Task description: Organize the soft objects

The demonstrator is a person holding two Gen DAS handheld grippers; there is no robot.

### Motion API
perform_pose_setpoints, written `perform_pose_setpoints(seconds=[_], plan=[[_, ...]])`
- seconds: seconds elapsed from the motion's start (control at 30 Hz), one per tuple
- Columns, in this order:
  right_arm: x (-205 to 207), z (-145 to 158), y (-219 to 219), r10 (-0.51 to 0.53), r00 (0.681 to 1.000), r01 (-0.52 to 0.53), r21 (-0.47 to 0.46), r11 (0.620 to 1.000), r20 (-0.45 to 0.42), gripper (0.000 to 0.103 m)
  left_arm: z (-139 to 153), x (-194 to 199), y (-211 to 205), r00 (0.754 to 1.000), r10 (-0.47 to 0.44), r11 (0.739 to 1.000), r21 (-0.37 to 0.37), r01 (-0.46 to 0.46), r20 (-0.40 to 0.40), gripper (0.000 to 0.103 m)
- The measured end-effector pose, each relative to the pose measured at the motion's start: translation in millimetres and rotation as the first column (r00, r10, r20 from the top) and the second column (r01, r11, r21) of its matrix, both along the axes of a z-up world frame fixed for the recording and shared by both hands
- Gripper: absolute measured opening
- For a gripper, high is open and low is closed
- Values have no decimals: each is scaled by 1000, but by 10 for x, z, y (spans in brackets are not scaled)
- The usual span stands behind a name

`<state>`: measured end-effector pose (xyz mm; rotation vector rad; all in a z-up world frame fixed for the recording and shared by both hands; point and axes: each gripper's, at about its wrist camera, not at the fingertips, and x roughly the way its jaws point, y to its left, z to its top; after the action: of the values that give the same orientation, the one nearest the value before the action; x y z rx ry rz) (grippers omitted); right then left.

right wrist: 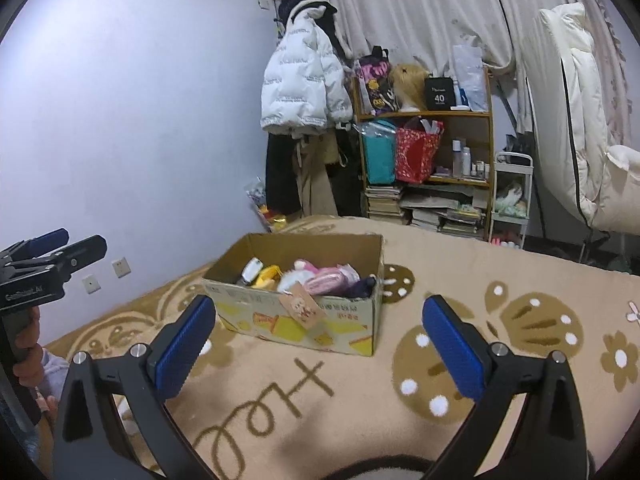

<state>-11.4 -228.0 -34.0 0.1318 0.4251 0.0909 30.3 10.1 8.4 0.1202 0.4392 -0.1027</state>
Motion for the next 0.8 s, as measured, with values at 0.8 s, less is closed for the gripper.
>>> perform_pose_setpoints(seconds=[0.8], plan=[[48,-133,-56,-31,998,32,17,999,-55,103,-165,127,-166,997,-36,998,39,39,-63,103]])
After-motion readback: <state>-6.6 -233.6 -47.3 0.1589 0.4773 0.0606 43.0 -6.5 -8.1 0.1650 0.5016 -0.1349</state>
